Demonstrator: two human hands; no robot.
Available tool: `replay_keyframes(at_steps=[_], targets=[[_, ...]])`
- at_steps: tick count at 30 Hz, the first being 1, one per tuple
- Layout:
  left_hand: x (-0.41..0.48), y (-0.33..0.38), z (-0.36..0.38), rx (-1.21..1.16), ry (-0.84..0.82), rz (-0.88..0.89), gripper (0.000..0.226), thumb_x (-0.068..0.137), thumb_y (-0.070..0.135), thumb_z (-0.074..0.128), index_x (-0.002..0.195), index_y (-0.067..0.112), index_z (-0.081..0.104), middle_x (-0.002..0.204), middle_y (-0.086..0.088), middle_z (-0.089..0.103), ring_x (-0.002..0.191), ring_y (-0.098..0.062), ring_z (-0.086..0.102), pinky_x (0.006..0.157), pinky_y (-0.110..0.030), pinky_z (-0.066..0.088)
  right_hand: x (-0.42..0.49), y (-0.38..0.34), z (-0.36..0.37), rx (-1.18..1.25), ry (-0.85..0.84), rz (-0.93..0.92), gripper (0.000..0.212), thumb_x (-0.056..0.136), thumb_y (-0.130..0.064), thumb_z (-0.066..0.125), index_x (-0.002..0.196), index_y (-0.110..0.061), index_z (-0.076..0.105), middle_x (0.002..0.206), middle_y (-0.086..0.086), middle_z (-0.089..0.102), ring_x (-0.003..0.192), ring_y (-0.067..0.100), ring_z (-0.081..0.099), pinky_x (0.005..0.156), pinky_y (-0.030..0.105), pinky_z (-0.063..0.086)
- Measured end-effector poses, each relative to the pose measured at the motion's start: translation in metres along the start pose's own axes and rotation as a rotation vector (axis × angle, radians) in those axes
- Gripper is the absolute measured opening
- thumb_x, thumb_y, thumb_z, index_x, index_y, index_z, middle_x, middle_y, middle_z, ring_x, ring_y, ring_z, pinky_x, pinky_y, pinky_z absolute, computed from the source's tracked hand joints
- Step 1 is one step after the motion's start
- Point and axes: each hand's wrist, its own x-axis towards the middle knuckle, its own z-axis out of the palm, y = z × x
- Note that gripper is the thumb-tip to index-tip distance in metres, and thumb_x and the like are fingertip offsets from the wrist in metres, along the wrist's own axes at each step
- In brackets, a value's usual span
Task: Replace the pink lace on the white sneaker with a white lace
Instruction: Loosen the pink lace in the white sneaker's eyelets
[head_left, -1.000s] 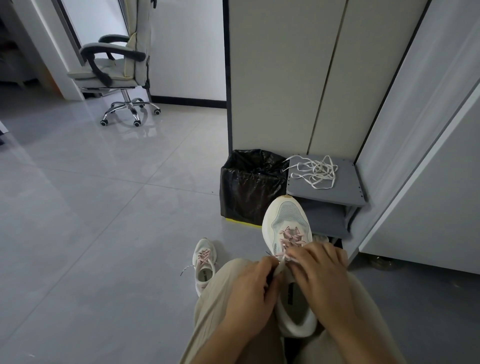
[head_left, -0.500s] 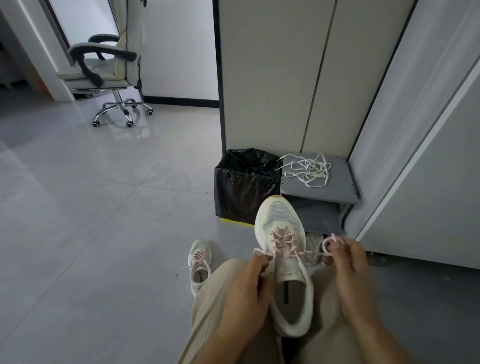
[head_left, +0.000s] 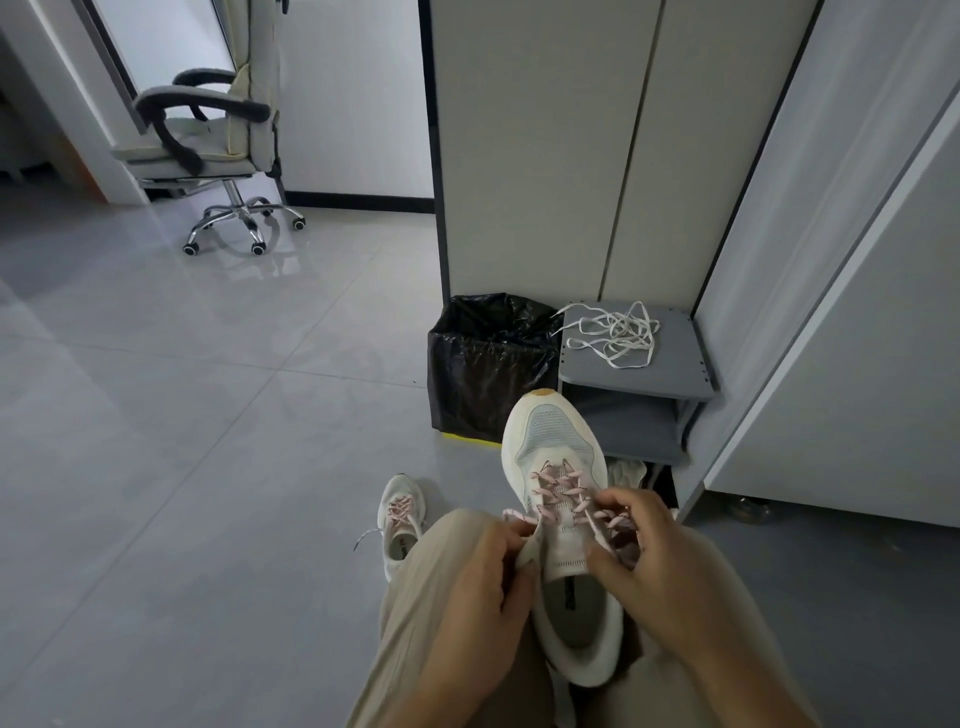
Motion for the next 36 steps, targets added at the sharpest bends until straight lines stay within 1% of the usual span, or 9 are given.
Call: replay_keyframes(at_steps=[4, 8, 12, 17, 23, 26, 28, 33, 36], targets=[[0.005, 0.005, 0.000, 0.074, 0.005, -0.104, 0.030, 0.087, 0.015, 0.062, 0.079, 0.037, 0.044, 0.077, 0.022, 0.056, 0.082, 0.012, 0.052, 0.069, -0.003, 0.038, 0.005, 0.008, 0.011, 0.109, 0.048, 0.076, 0.028, 0.082, -0.019, 0.067, 0.106, -0.025, 0.053, 0.101, -0.008, 0.061, 0.080, -0.006, 0.056, 0.061, 0.002, 0.040], [0.012, 0.006, 0.005, 0.320, 0.005, -0.013, 0.018, 0.086, 0.035, 0.051, 0.103, 0.030, 0.052, 0.101, 0.013, 0.055, 0.077, 0.000, 0.057, 0.061, -0.006, 0.042, 0.011, 0.011, 0.021, 0.242, 0.044, 0.128, 0.025, 0.082, -0.022, 0.068, 0.101, -0.028, 0.053, 0.095, -0.015, 0.061, 0.084, -0.003, 0.058, 0.059, 0.007, 0.045], [0.040, 0.005, 0.020, 0.631, -0.061, 0.269, 0.017, 0.068, 0.032, 0.075, 0.084, 0.029, 0.068, 0.091, 0.008, 0.063, 0.083, -0.010, 0.059, 0.065, -0.017, 0.047, 0.016, 0.014, 0.027, 0.332, 0.061, 0.119, 0.026, 0.081, -0.021, 0.068, 0.093, -0.037, 0.051, 0.090, -0.014, 0.062, 0.081, -0.006, 0.060, 0.063, 0.010, 0.048], [0.058, 0.001, 0.031, 0.730, -0.130, 0.251, 0.032, 0.046, 0.032, 0.090, 0.069, 0.026, 0.069, 0.075, 0.007, 0.061, 0.071, -0.012, 0.060, 0.062, -0.024, 0.052, 0.020, 0.016, 0.027, 0.403, 0.101, 0.106, 0.030, 0.081, -0.013, 0.068, 0.088, -0.037, 0.052, 0.087, -0.015, 0.061, 0.079, -0.014, 0.056, 0.064, 0.003, 0.044], [0.060, -0.012, 0.018, 0.230, -0.167, 0.111, 0.021, 0.072, 0.032, 0.051, 0.074, 0.017, 0.066, 0.086, 0.010, 0.055, 0.087, -0.015, 0.051, 0.075, -0.029, 0.048, 0.021, 0.024, 0.029, 0.384, 0.164, 0.084, 0.038, 0.074, -0.006, 0.073, 0.094, -0.032, 0.054, 0.097, -0.012, 0.056, 0.083, -0.005, 0.057, 0.066, 0.007, 0.047], [0.048, -0.015, 0.003, -0.190, -0.082, -0.118, 0.004, 0.072, 0.021, 0.064, 0.070, 0.023, 0.060, 0.082, 0.017, 0.053, 0.083, -0.002, 0.052, 0.075, -0.013, 0.043, 0.022, 0.029, 0.030, 0.332, 0.219, 0.043, 0.041, 0.068, -0.007, 0.076, 0.096, -0.027, 0.055, 0.105, -0.009, 0.046, 0.091, 0.001, 0.054, 0.073, 0.011, 0.047], [0.044, -0.014, -0.002, -0.264, -0.062, -0.157, 0.018, 0.074, 0.008, 0.068, 0.071, 0.023, 0.059, 0.085, 0.015, 0.055, 0.081, 0.001, 0.054, 0.074, -0.010, 0.042, 0.021, 0.028, 0.031, 0.323, 0.178, 0.048, 0.038, 0.069, -0.008, 0.074, 0.098, -0.025, 0.056, 0.104, -0.009, 0.050, 0.088, 0.002, 0.055, 0.073, 0.017, 0.047], [0.059, -0.003, 0.009, 0.369, -0.256, 0.015, 0.024, 0.080, 0.029, 0.070, 0.101, 0.023, 0.061, 0.107, 0.010, 0.046, 0.103, -0.005, 0.042, 0.092, -0.018, 0.039, 0.021, 0.024, 0.029, 0.400, 0.051, 0.061, 0.025, 0.080, -0.013, 0.069, 0.090, -0.031, 0.055, 0.091, -0.011, 0.061, 0.081, -0.003, 0.059, 0.064, 0.018, 0.051], [0.065, -0.002, 0.019, 0.666, -0.150, 0.264, 0.022, 0.069, 0.028, 0.078, 0.087, 0.022, 0.067, 0.092, 0.003, 0.058, 0.089, -0.017, 0.055, 0.077, -0.030, 0.051, 0.021, 0.026, 0.030, 0.393, 0.041, 0.064, 0.022, 0.082, -0.017, 0.068, 0.093, -0.030, 0.055, 0.093, -0.012, 0.060, 0.081, -0.003, 0.059, 0.065, 0.017, 0.052]])
